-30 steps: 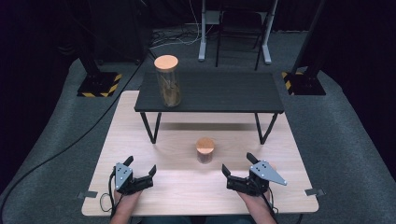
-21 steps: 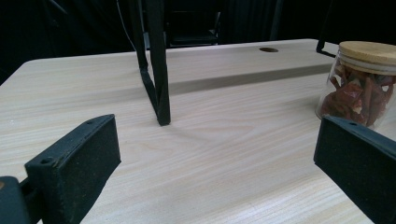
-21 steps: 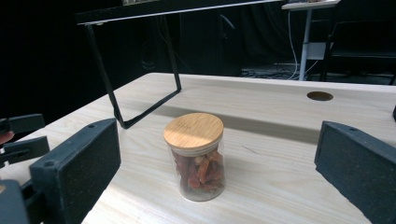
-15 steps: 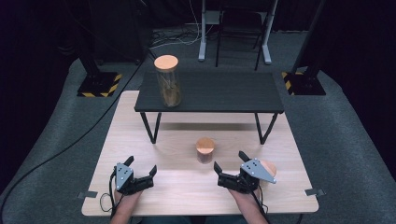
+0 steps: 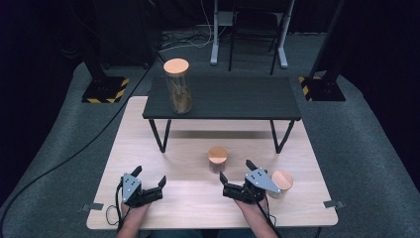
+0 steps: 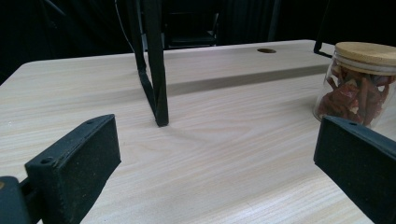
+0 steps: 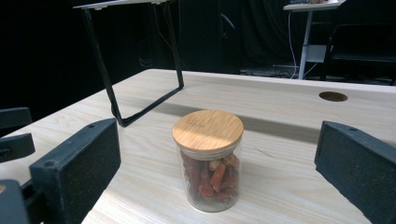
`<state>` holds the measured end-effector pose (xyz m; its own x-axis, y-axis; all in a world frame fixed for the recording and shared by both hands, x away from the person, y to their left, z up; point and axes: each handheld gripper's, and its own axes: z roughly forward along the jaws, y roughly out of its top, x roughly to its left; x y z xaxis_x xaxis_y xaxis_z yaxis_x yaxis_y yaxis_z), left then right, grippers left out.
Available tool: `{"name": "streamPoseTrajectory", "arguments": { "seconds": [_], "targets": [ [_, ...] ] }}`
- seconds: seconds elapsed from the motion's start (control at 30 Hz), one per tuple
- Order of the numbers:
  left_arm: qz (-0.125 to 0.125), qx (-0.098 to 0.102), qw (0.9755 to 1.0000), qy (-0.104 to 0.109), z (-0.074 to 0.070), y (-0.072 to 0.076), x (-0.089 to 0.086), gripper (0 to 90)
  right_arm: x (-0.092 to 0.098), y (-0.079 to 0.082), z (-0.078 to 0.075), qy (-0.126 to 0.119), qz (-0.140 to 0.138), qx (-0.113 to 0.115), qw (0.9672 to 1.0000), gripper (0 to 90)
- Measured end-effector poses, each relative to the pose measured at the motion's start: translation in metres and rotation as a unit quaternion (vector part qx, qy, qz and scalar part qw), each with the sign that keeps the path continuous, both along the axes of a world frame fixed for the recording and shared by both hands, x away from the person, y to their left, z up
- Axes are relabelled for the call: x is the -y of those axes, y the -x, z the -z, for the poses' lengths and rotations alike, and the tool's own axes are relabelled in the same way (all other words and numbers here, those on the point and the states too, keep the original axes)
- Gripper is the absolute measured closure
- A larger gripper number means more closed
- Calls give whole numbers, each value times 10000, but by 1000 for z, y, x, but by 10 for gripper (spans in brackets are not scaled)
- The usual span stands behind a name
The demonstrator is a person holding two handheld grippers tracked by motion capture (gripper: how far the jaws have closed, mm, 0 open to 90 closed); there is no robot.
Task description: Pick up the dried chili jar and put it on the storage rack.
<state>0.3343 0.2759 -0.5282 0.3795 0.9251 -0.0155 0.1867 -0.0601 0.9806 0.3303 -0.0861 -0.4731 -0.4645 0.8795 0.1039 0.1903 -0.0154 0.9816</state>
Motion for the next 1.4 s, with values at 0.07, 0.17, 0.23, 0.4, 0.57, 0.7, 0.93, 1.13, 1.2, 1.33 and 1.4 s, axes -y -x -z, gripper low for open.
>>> {"name": "streamPoseTrajectory", "arguments": {
  "seconds": [0.07, 0.17, 0.23, 0.4, 0.57, 0.7, 0.93, 1.13, 1.2, 1.33, 1.4],
  "targets": [
    [5, 4, 10000, -18, 0, 0, 0, 0, -3, -1, 1, -20, -13, -14, 10000, 0],
    [-17, 2, 10000, -50, 0, 0, 1, 0, -6, -4, 4, -1, -16, -38, 10000, 0],
    [-7, -5, 10000, -78, 0, -1, 1, 0, -9, -6, 6, -2, -16, -71, 10000, 0],
    [9, -11, 10000, -90, 0, -1, 2, 0, -14, -10, 11, 57, -18, -119, 9999, 0],
    [27, -19, 10000, -65, 0, 0, 2, 0, -18, -17, 13, 100, -18, -196, 9998, 0],
    [39, -19, 10000, -56, 0, -1, 1, 0, -20, -22, 15, 125, -5, -212, 9997, 0],
    [24, -25, 10000, -49, 1, -1, 1, 1, -27, -32, 20, 232, 49, -314, 9992, 0],
    [26, -31, 10000, -37, 1, -1, 1, 0, -28, -39, 21, 197, 96, -346, 9992, 0],
    [23, -29, 10000, -36, 1, -1, 1, 1, -29, -41, 22, 211, 101, -352, 9991, 0],
    [23, -34, 10000, -37, 1, -1, 1, 1, -31, -45, 25, 196, 115, -400, 9989, 0],
    [25, -33, 10000, -31, 0, -1, 1, 1, -33, -47, 26, 147, 111, -385, 9991, 0]
  ]
}}
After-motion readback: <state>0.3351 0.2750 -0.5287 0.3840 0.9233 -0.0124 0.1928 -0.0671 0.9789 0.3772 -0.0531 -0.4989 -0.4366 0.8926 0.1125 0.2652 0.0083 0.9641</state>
